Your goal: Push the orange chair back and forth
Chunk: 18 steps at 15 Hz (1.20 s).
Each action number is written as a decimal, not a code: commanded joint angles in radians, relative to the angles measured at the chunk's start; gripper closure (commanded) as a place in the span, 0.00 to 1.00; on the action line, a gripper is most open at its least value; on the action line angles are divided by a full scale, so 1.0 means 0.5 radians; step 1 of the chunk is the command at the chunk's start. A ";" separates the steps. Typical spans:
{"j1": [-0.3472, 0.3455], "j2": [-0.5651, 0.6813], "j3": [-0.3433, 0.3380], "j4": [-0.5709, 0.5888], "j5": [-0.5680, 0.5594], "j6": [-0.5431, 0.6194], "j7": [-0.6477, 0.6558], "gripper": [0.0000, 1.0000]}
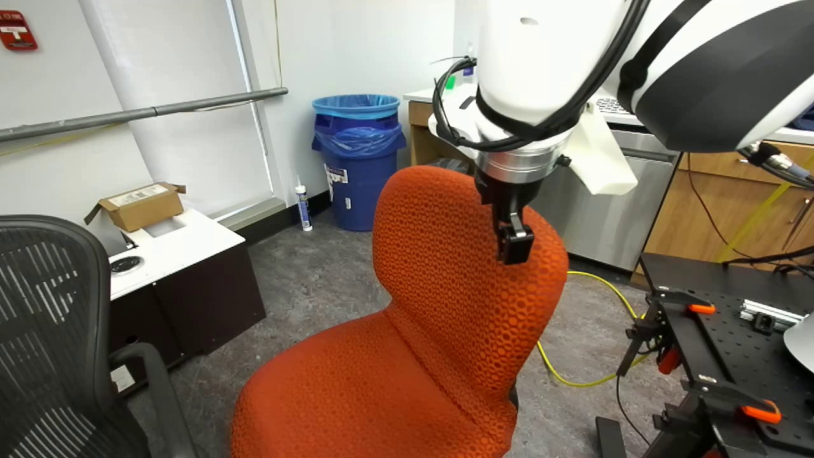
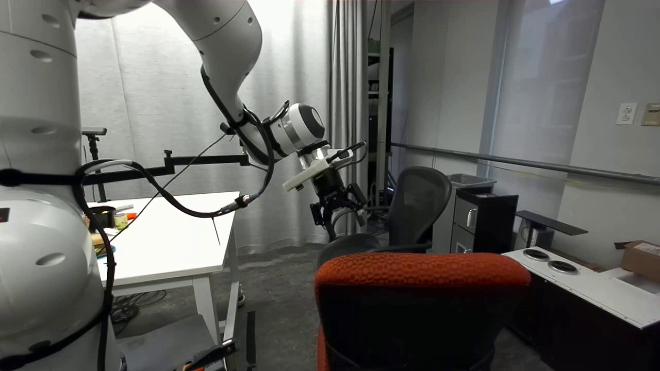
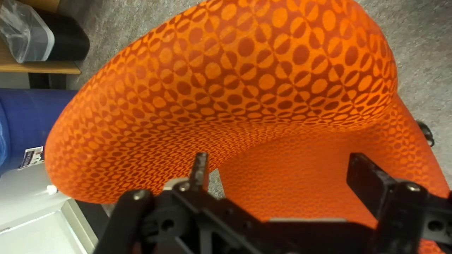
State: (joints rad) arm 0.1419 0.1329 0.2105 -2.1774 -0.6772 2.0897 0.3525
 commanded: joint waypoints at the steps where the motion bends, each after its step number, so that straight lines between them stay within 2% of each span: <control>1: 0.048 -0.001 -0.049 0.002 0.009 0.000 -0.006 0.00; 4: 0.063 0.018 -0.052 0.007 -0.049 0.002 0.066 0.00; 9: 0.099 0.373 -0.146 0.194 -0.513 0.011 0.409 0.00; 13: 0.090 0.768 -0.287 0.473 -0.589 -0.012 0.545 0.00; 18: 0.070 1.127 -0.451 0.854 -0.507 -0.071 0.534 0.00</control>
State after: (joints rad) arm 0.1744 0.5897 0.0239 -1.8869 -0.9423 2.0903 0.6067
